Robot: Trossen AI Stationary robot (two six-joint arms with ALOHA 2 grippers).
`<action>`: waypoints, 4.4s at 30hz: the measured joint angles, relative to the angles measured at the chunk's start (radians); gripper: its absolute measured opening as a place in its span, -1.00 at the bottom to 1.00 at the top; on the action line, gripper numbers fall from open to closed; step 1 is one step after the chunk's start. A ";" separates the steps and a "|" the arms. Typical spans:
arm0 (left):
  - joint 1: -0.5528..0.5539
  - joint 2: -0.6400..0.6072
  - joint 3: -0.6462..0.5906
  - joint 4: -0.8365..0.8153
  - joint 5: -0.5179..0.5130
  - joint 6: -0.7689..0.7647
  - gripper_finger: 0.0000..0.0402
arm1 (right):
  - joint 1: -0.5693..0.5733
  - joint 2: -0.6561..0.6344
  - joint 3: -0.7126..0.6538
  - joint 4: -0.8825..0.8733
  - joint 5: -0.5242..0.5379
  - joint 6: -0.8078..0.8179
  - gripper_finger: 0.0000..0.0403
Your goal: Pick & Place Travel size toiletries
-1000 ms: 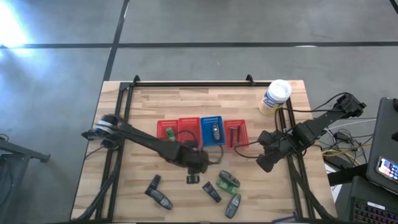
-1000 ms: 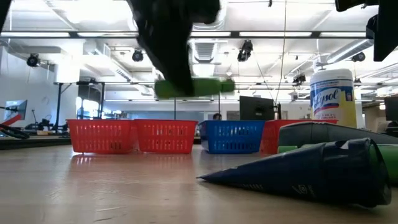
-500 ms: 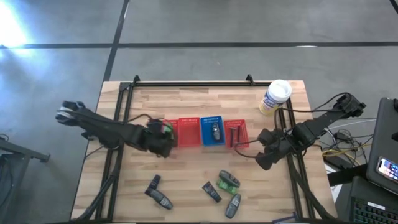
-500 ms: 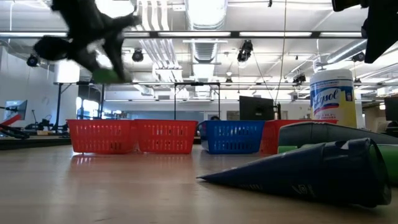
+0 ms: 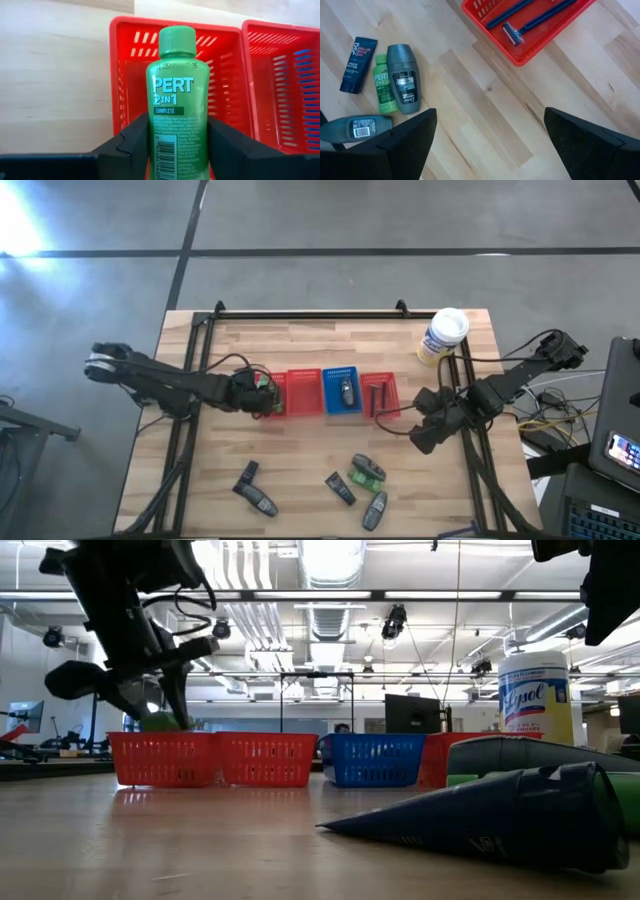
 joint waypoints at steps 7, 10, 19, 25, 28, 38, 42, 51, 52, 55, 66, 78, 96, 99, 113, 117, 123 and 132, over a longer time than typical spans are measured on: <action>0.003 0.002 -0.015 0.017 0.005 0.026 0.09 | 0.000 0.000 0.000 0.000 0.000 0.003 0.82; 0.003 0.002 -0.014 0.016 0.005 0.026 0.17 | 0.000 0.000 0.000 0.000 0.000 0.003 0.82; -0.032 0.001 0.137 0.071 -0.023 0.359 0.22 | 0.000 0.000 0.000 0.000 -0.008 -0.001 0.82; -0.110 0.000 0.223 0.323 0.103 0.894 0.22 | 0.000 0.000 0.000 0.000 -0.011 -0.011 0.82; -0.170 0.005 0.228 0.432 0.169 1.081 0.22 | 0.000 0.000 0.000 0.000 -0.013 -0.013 0.82; -0.441 0.112 0.228 0.331 0.403 0.996 0.22 | 0.001 0.000 -0.002 0.000 -0.038 -0.017 0.82; -0.570 0.224 0.291 0.255 0.474 1.049 0.22 | 0.001 0.000 -0.005 0.001 -0.038 -0.013 0.82; -0.661 0.489 0.543 -0.045 0.480 1.255 0.22 | 0.001 0.000 -0.013 0.002 -0.038 -0.005 0.82; -0.664 0.511 0.566 -0.085 0.479 1.271 0.22 | 0.001 0.000 -0.013 0.002 -0.038 -0.004 0.82; -0.672 0.547 0.604 -0.156 0.479 1.290 0.22 | 0.001 0.000 -0.014 0.003 -0.038 0.008 0.82; -0.675 0.519 0.553 -0.144 0.463 1.312 0.22 | 0.001 0.000 -0.021 0.005 -0.053 0.019 0.82; -0.666 0.520 0.440 0.015 0.451 1.310 0.22 | 0.001 0.000 -0.038 0.008 -0.057 0.037 0.82; -0.627 0.516 0.422 0.067 0.422 1.146 0.04 | 0.001 0.000 -0.044 0.004 -0.058 0.014 0.82; -0.591 0.477 0.427 -0.036 0.326 0.943 0.04 | 0.000 0.000 -0.046 0.003 -0.058 0.014 0.82; -0.215 0.120 0.250 0.179 -0.194 0.004 0.04 | -0.002 0.000 -0.049 0.002 -0.055 -0.005 0.82; -0.101 0.182 0.219 0.298 -0.114 0.079 0.04 | -0.002 0.000 -0.049 0.001 -0.054 -0.004 0.82; 0.015 0.259 0.240 0.302 -0.050 0.139 0.04 | -0.002 0.000 -0.049 0.003 -0.053 -0.004 0.82; 0.064 0.361 0.297 0.310 0.025 0.210 0.35 | -0.002 0.000 -0.050 0.004 -0.053 0.000 0.82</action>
